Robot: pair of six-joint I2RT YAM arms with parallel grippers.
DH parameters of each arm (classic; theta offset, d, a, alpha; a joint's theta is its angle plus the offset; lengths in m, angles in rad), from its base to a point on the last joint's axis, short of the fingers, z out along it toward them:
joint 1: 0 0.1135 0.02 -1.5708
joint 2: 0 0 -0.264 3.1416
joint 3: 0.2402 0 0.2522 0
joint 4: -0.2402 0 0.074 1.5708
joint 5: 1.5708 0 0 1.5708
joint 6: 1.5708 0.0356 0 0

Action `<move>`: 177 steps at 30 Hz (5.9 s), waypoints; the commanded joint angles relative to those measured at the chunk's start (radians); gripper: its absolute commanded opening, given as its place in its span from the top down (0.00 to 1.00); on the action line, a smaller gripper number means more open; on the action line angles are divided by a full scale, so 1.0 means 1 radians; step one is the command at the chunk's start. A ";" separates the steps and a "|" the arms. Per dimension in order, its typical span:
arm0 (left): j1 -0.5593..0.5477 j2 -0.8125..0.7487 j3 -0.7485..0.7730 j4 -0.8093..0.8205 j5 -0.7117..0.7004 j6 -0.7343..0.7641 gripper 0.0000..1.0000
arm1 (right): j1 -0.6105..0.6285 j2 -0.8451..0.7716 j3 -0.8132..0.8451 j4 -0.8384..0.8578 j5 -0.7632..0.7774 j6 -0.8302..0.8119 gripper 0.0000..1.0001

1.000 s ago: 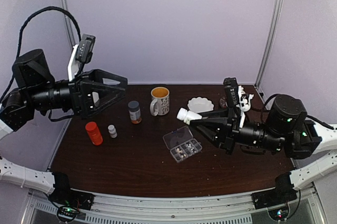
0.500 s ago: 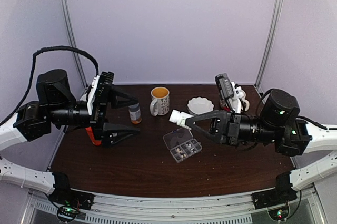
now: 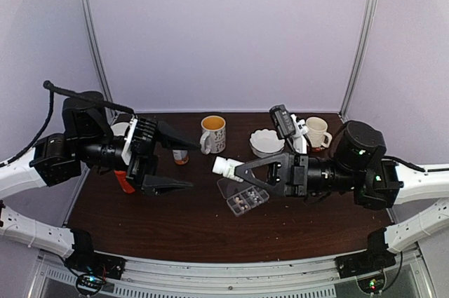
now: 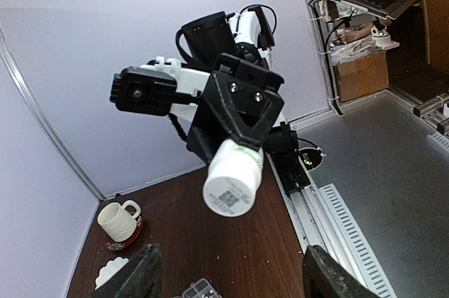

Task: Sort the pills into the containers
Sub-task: Unscrew the lid of the pill bottle from the pill bottle.

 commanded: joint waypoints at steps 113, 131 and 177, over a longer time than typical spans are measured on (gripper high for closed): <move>-0.023 -0.119 -0.099 0.085 0.025 -0.151 0.32 | 0.376 0.022 0.161 -0.373 0.718 -0.664 1.00; -0.069 -0.102 -0.078 0.025 -0.053 0.248 0.27 | 0.214 0.103 0.180 -0.162 0.251 -0.369 1.00; -0.105 -0.079 -0.038 -0.002 -0.018 0.301 0.79 | 0.175 0.184 0.196 -0.085 0.173 -0.330 1.00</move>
